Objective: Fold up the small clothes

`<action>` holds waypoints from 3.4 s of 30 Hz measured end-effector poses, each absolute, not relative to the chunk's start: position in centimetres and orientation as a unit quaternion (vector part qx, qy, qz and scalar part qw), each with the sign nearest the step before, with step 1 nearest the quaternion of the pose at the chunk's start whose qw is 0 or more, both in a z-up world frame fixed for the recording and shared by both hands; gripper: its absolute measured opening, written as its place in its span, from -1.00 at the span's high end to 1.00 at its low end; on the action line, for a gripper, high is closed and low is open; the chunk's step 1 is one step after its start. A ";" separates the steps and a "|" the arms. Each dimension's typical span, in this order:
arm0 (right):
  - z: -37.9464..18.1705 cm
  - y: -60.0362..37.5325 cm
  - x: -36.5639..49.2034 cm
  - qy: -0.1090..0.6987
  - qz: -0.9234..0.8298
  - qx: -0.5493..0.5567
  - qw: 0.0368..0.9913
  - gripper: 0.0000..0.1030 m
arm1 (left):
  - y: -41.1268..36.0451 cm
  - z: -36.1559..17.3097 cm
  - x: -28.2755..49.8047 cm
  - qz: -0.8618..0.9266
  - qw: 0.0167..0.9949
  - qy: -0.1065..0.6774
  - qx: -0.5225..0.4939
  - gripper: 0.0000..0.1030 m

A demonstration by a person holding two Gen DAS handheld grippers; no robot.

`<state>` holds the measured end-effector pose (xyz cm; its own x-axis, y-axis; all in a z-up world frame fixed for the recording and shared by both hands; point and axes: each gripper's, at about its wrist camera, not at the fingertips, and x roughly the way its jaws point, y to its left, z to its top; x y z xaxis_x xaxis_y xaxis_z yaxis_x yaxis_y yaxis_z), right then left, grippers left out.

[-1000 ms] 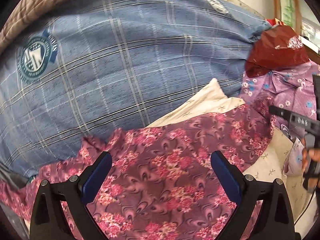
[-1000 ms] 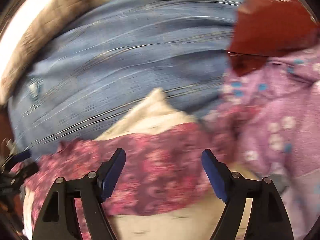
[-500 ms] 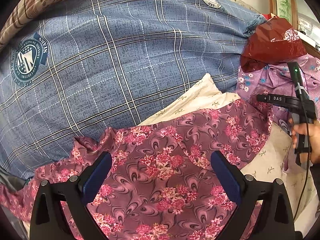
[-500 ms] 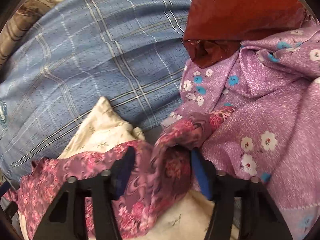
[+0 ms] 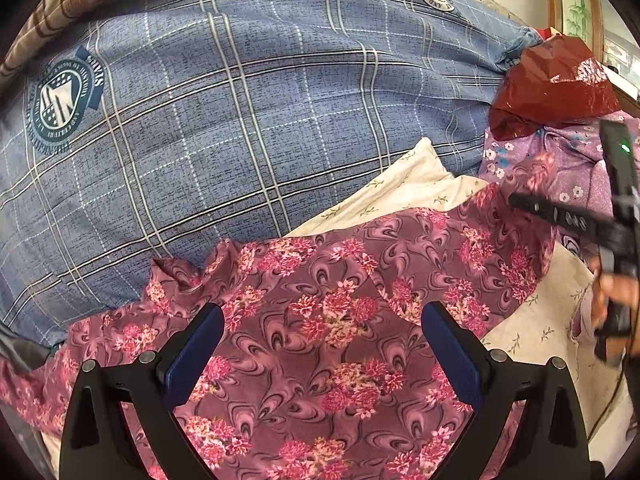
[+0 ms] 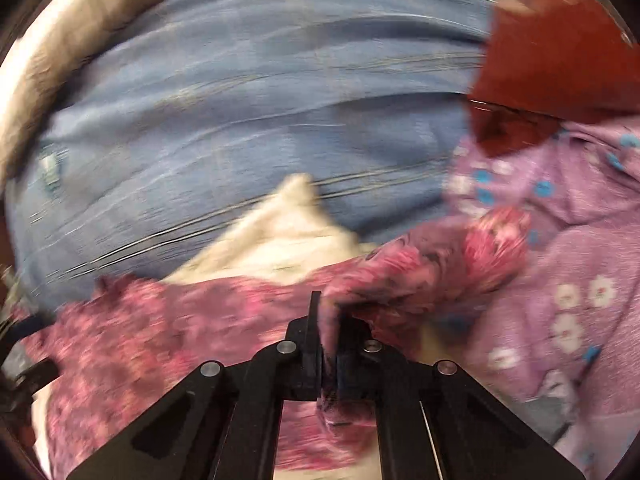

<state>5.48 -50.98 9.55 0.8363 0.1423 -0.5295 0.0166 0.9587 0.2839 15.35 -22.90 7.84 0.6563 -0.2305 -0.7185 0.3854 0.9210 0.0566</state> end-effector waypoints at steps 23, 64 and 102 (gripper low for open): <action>4.3 -37.2 2.9 0.379 0.208 0.025 0.901 0.94 | -19.3 2.4 23.7 -0.184 0.846 0.495 -0.076 -0.76; 7.5 -23.9 5.7 0.370 0.229 -0.052 0.899 0.91 | -3.1 4.5 23.4 -0.146 0.859 0.449 -0.199 0.89; 7.6 -39.5 13.1 0.417 0.062 0.118 0.899 0.03 | 4.8 0.9 20.4 -0.100 0.849 0.473 -0.214 0.41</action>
<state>13.11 -39.49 7.61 0.6442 0.2103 -0.7353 -0.0132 0.9644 0.2642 20.38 4.79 0.93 0.5322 -0.3717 -0.7606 -0.0331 0.8886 -0.4574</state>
